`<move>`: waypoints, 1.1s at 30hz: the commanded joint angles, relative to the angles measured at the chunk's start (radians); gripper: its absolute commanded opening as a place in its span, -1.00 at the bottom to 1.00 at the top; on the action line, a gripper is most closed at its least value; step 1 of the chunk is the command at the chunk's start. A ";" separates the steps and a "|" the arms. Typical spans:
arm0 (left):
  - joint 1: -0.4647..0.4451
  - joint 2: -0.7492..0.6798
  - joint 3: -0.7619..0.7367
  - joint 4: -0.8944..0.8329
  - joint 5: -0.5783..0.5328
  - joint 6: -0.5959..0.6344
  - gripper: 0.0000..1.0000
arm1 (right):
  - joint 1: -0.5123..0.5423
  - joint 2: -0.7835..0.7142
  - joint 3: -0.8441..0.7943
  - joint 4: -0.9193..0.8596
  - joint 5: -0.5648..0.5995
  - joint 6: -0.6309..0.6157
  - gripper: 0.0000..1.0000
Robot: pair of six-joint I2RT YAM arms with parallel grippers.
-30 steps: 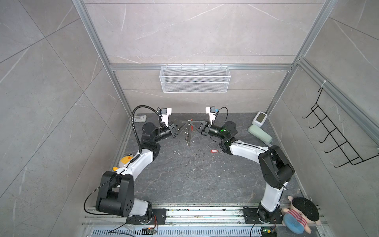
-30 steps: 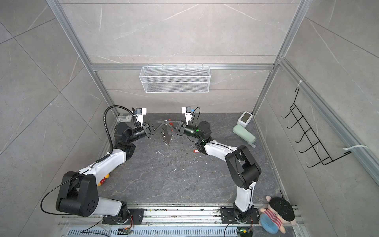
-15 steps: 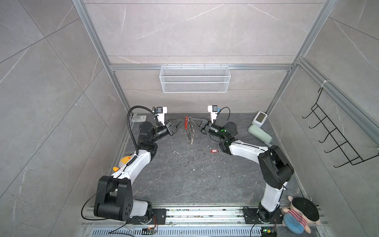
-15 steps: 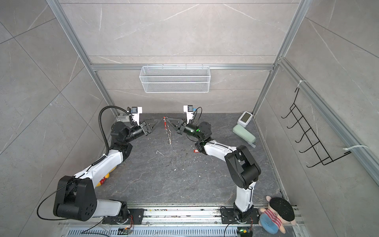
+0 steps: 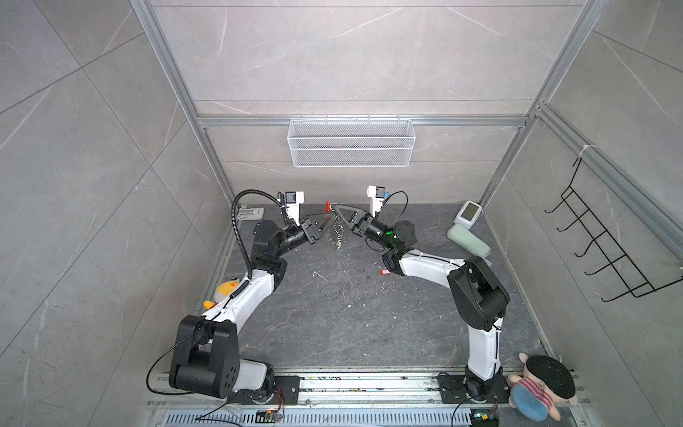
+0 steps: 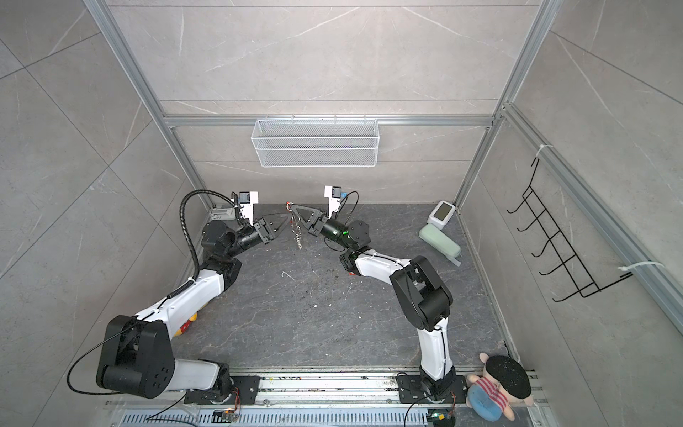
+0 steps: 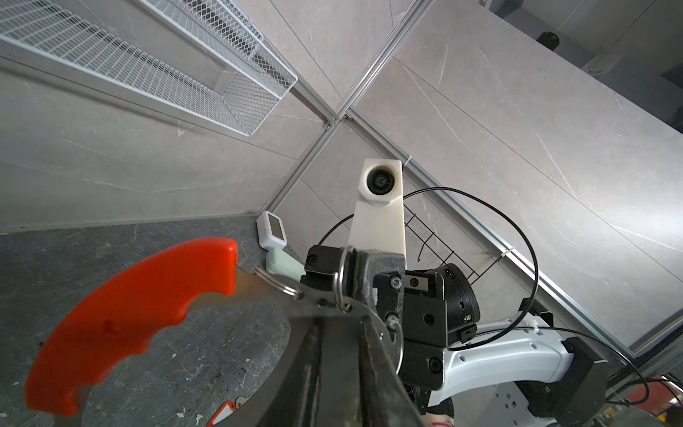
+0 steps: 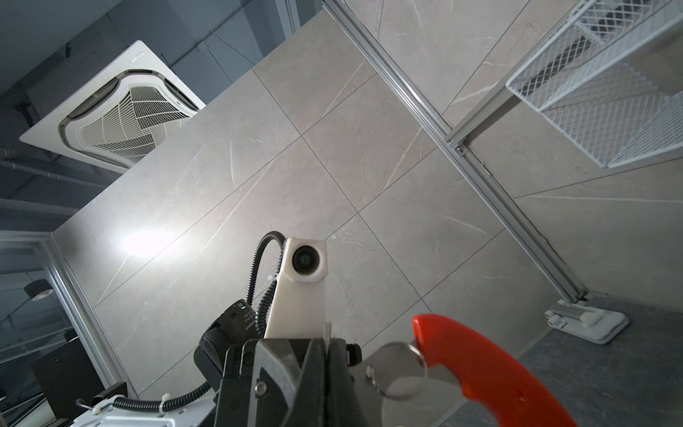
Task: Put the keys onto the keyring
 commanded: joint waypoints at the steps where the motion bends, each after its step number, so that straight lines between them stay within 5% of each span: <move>1: -0.001 -0.073 0.006 0.009 -0.025 0.088 -0.56 | 0.011 0.001 0.039 0.087 0.027 0.030 -1.00; 14: 0.040 -0.123 0.045 -0.117 0.001 0.189 -0.68 | 0.012 -0.010 0.025 0.079 0.002 0.027 -1.00; 25: 0.043 0.061 0.085 0.267 0.072 -0.008 -0.70 | 0.011 -0.010 0.027 0.086 -0.002 0.037 -1.00; 33: 0.044 0.107 0.099 0.337 0.073 -0.076 -0.67 | 0.012 -0.007 0.044 0.086 -0.009 0.046 -1.00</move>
